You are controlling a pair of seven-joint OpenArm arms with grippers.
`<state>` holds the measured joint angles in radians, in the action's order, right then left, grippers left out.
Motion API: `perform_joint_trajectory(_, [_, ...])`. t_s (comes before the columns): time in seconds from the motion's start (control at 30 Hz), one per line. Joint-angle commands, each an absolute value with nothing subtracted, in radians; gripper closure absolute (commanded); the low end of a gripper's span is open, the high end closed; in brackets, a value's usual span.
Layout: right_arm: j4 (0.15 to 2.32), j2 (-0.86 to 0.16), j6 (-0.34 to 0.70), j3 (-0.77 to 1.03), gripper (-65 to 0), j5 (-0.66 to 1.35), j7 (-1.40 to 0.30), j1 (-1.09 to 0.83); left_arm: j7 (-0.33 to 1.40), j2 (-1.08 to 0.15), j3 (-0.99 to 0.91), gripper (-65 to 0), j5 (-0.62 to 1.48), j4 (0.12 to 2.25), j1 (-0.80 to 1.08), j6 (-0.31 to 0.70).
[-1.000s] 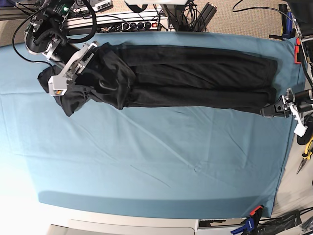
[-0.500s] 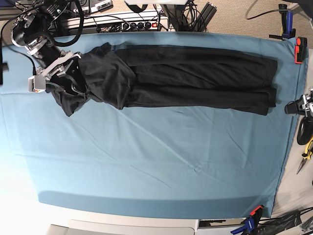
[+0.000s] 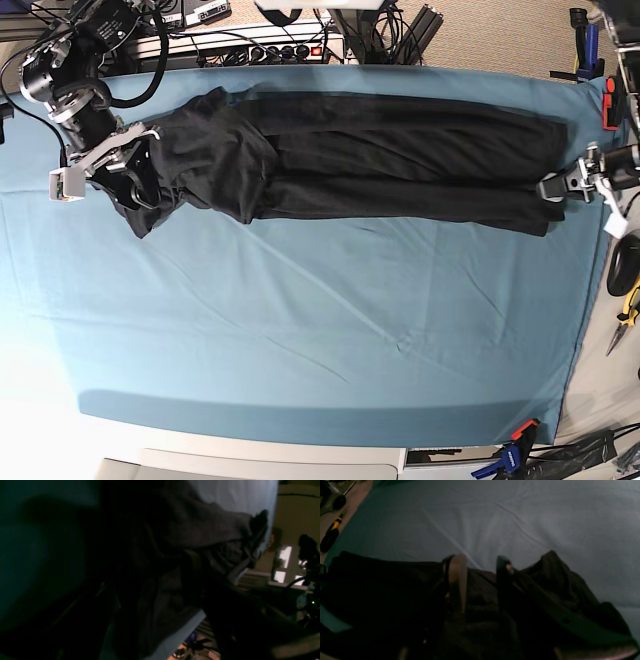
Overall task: Fold the T-shirt properly
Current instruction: 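Pull the gripped sleeve end with the right gripper toward the arm base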
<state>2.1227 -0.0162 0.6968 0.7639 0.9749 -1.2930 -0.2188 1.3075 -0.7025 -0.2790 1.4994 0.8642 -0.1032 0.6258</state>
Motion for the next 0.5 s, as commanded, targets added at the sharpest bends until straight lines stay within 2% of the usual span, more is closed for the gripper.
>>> perform_joint_trajectory(0.0, [2.140,-0.025,0.698,0.767,-20.6,0.994,-1.264,-0.213,1.319,-0.711,-0.282,-30.9,1.484,0.873,-0.111,0.625])
perform_joint_trajectory(0.3, [2.140,-0.025,0.698,0.767,-20.6,0.994,-1.264,-0.213,1.319,-0.690,-0.281,-30.9,1.484,0.873,-0.110,0.625])
perform_joint_trajectory(0.33, [2.140,-0.026,0.698,0.767,-20.6,0.994,-1.264,-0.213,1.320,-0.690,-0.281,-28.6,1.484,0.873,-0.110,0.625])
perform_joint_trajectory(0.37, [2.140,-0.026,0.698,0.767,-20.6,0.994,-1.264,-0.213,1.320,-0.690,-0.281,-22.5,1.484,0.873,-0.110,0.625])
perform_joint_trajectory(0.43, [2.140,-0.025,0.698,0.767,-20.6,0.993,-1.264,-0.213,1.319,-0.690,-0.281,-5.7,1.484,0.873,-0.111,0.631])
perform_joint_trajectory(0.47, [2.140,-0.025,0.698,0.767,-20.6,0.991,-1.264,-0.213,1.319,-0.690,-0.281,0.0,1.484,0.873,-0.111,0.644])
